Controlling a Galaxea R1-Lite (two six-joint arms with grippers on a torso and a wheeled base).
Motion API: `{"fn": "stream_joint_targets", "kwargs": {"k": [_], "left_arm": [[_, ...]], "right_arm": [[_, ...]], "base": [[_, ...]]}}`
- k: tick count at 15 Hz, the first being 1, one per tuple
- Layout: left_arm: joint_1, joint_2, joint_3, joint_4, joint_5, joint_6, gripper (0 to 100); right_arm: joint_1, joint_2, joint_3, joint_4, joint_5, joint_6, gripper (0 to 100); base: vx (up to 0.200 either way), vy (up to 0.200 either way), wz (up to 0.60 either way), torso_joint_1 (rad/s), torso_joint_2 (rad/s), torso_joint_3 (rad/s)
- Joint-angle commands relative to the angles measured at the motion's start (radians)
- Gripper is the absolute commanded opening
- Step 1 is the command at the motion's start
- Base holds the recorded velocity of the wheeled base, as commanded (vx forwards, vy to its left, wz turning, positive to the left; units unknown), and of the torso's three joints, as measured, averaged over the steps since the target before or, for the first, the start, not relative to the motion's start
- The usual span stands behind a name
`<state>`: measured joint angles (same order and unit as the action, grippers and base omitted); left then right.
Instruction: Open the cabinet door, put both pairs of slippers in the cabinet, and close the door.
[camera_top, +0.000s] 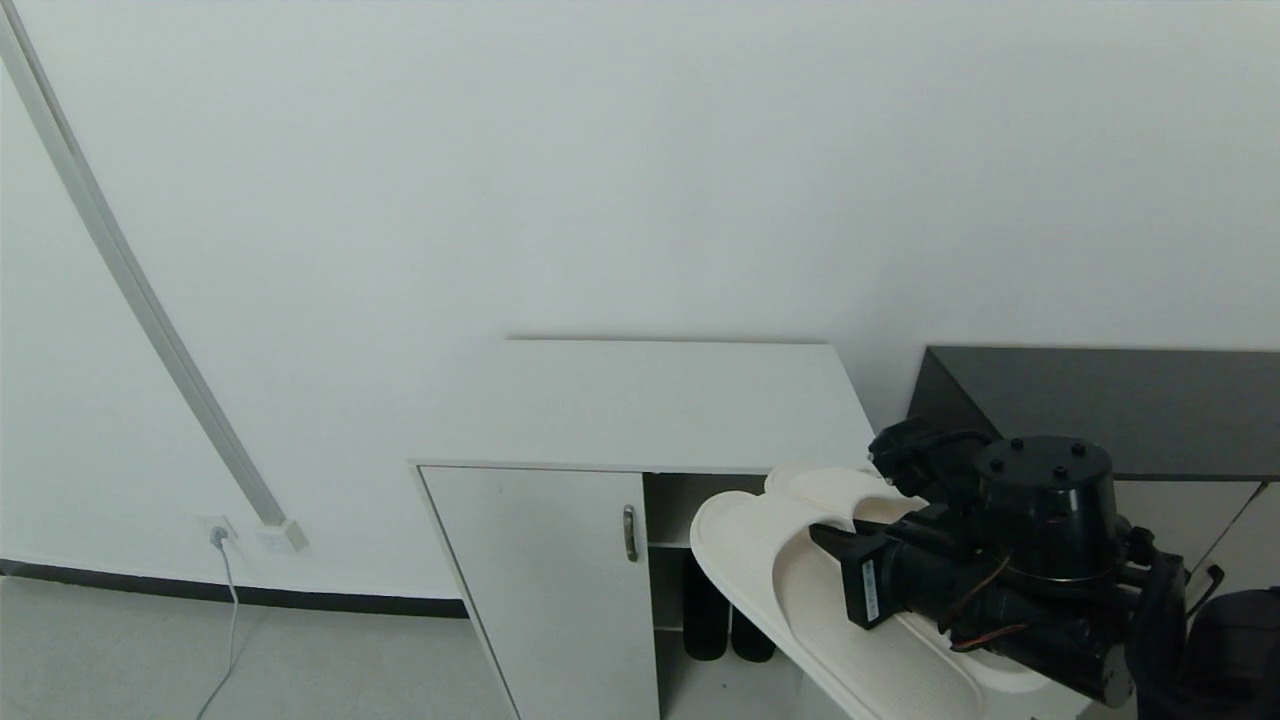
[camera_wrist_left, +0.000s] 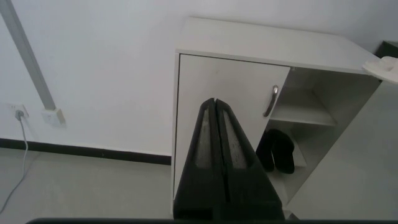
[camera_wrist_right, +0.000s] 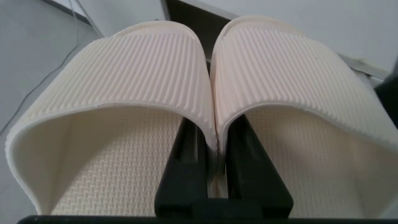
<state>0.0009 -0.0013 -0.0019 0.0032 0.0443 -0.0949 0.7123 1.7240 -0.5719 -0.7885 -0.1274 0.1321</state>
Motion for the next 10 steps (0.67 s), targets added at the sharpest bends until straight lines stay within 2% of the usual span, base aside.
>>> {"fn": "stream_joint_targets", "kwargs": {"k": [1, 6, 10], "left_arm": [[0.001, 0.001, -0.001, 0.0, 0.0, 0.0, 0], [0.001, 0.001, -0.001, 0.0, 0.0, -0.002, 0], [0.001, 0.001, -0.001, 0.0, 0.0, -0.002, 0]], "right_arm": [[0.007, -0.004, 0.003, 0.0, -0.001, 0.0, 0], [0.035, -0.011, 0.021, -0.026, -0.001, -0.002, 0], [0.039, -0.009, 0.023, -0.026, -0.001, -0.002, 0]], "base": [[0.0, 0.0, 0.0, 0.0, 0.0, 0.0], [0.0, 0.0, 0.0, 0.0, 0.0, 0.0], [0.0, 0.0, 0.0, -0.144, 0.32, 0.173]]}}
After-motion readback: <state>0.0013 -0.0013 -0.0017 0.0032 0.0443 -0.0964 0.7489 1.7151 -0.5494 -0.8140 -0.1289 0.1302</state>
